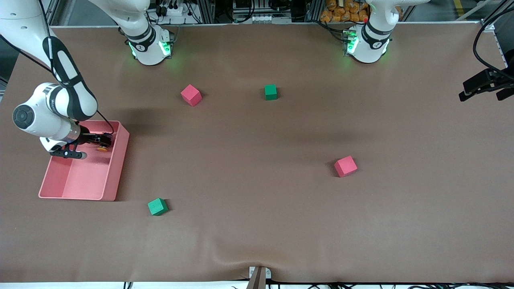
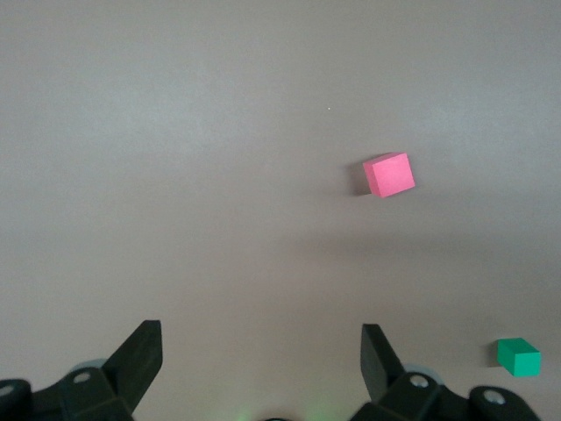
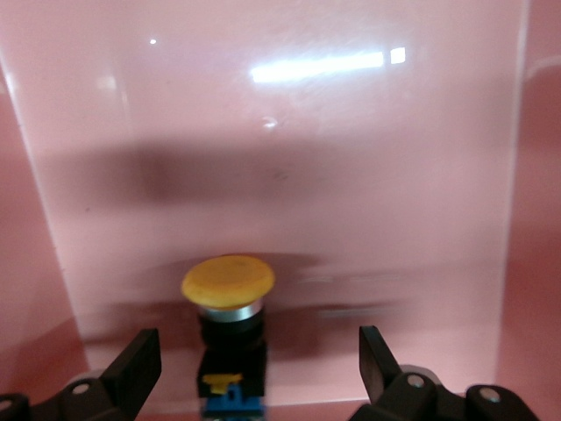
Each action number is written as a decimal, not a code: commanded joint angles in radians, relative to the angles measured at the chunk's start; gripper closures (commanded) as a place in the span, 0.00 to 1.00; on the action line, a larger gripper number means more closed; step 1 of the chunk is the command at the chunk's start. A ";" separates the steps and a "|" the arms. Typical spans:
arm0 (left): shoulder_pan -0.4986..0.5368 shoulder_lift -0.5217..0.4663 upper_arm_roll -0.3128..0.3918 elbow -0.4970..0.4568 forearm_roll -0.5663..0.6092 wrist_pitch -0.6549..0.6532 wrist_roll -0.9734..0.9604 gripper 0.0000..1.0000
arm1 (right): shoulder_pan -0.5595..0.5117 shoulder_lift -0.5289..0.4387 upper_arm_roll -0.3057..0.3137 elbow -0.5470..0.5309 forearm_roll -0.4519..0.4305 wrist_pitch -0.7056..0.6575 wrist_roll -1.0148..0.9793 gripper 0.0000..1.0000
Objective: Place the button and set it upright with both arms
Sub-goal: 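Lower the right gripper and grasp the yellow button's black base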
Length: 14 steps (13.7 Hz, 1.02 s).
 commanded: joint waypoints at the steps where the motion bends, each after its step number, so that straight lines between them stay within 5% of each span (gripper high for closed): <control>1: 0.005 -0.003 -0.003 0.012 0.012 -0.018 0.020 0.00 | 0.022 -0.025 0.001 -0.046 0.018 0.020 -0.004 0.00; 14: 0.005 -0.003 -0.002 0.012 0.013 -0.018 0.023 0.00 | 0.021 0.014 -0.003 -0.049 0.016 0.059 -0.013 0.00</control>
